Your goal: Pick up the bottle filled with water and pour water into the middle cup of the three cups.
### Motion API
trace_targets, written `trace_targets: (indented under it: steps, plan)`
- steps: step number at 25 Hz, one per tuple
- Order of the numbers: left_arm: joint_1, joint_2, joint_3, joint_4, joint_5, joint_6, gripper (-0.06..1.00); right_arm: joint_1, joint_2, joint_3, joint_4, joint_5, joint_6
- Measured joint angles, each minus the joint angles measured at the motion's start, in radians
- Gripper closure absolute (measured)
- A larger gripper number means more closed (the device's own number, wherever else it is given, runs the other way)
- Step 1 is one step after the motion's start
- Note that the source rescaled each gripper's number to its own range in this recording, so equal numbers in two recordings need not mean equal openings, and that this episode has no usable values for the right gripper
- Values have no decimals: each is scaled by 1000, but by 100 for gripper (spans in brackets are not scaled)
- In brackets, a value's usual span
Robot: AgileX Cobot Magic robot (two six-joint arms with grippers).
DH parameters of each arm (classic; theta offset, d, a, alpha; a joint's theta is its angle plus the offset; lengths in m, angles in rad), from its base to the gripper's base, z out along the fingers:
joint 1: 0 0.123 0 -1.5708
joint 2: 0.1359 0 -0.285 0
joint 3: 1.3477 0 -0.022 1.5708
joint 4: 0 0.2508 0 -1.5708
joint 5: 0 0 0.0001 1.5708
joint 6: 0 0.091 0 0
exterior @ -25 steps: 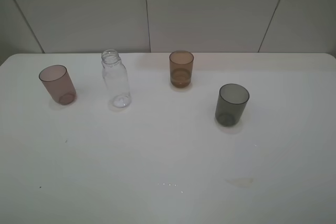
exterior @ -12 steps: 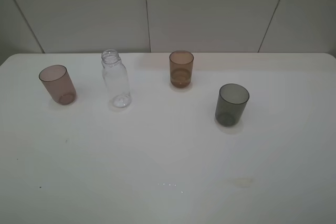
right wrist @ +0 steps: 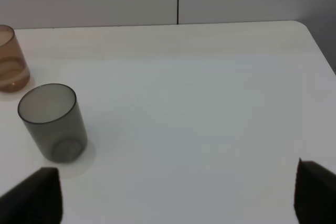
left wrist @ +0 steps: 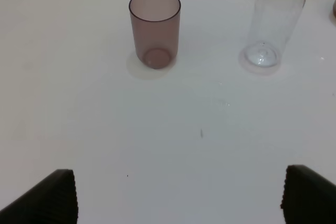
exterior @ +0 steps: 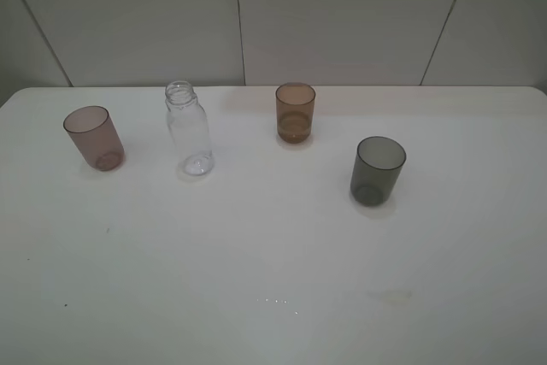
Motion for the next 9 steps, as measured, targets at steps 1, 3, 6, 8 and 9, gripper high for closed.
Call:
trace_targets:
  steps: [1, 3, 6, 8, 9]
  plan:
    - [0, 0, 0, 0, 0, 0, -4, 0, 0, 0, 0, 0, 0]
    - [0, 0, 0, 0, 0, 0, -4, 0, 0, 0, 0, 0, 0]
    - [0, 0, 0, 0, 0, 0, -4, 0, 0, 0, 0, 0, 0]
    - [0, 0, 0, 0, 0, 0, -4, 0, 0, 0, 0, 0, 0]
    - [0, 0, 0, 0, 0, 0, -4, 0, 0, 0, 0, 0, 0]
